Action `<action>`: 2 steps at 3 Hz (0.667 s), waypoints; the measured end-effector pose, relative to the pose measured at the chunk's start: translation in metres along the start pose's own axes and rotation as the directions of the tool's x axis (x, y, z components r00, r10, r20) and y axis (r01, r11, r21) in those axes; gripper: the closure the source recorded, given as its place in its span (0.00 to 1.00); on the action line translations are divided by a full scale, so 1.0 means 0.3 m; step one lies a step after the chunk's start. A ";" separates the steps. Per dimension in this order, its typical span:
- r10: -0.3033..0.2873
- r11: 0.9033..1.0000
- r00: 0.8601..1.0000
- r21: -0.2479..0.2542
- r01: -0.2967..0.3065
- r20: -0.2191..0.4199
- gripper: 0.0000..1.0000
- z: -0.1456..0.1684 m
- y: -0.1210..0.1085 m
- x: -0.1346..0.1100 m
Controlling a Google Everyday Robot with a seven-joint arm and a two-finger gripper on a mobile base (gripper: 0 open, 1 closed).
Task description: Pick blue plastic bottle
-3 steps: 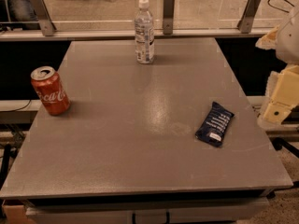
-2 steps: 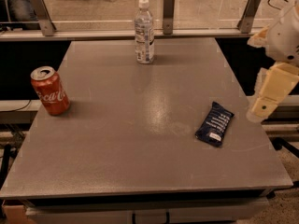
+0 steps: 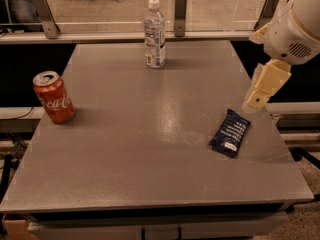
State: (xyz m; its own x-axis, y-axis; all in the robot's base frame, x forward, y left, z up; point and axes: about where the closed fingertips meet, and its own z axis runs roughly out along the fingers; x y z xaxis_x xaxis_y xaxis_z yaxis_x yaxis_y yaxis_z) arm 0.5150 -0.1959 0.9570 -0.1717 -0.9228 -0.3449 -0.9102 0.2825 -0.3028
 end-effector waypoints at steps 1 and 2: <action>-0.004 1.000 0.997 0.029 0.002 0.081 0.00 0.066 -0.078 -0.061; 0.000 0.998 0.988 0.066 -0.011 0.154 0.00 0.122 -0.162 -0.126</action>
Offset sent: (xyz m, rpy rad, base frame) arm 0.1098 0.0471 -0.0040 0.2165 -0.1776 0.0119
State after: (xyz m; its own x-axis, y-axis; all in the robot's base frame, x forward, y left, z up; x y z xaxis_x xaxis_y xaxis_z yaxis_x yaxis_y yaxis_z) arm 0.5797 -0.1651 0.9522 -0.1120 -0.8714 -0.4776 -0.8815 0.3090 -0.3571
